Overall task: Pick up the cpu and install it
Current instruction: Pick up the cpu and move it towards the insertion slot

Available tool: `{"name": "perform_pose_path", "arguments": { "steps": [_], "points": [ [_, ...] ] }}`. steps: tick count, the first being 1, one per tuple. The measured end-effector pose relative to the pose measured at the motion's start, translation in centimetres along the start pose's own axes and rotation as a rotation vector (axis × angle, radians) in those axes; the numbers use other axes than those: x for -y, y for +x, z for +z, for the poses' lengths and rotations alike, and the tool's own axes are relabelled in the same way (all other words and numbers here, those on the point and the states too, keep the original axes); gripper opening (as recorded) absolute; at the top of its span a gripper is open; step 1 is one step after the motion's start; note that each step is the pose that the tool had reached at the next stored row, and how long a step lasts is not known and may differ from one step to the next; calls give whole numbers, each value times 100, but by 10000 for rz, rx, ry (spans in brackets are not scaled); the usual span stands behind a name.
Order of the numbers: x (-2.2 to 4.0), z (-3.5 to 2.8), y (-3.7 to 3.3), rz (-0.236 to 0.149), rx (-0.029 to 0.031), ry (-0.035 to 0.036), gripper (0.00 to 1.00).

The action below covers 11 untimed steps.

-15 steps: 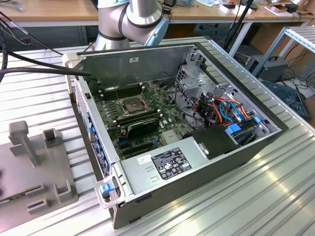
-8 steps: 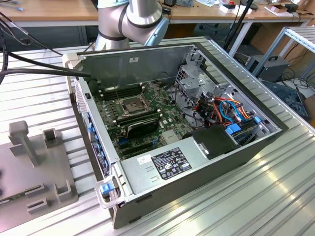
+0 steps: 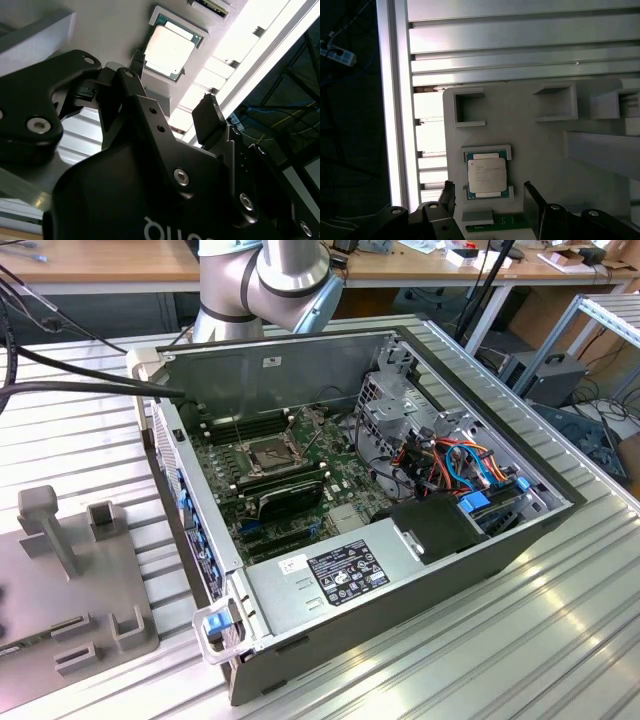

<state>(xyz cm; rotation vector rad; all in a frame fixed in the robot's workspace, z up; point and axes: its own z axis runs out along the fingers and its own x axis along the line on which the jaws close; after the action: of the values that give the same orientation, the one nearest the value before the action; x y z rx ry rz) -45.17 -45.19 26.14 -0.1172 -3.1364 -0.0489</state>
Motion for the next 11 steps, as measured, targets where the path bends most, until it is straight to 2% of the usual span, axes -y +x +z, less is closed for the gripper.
{"name": "perform_pose_path", "arguments": {
  "steps": [11],
  "points": [
    [0,12,0,0,0,0,66]
  ]
}}
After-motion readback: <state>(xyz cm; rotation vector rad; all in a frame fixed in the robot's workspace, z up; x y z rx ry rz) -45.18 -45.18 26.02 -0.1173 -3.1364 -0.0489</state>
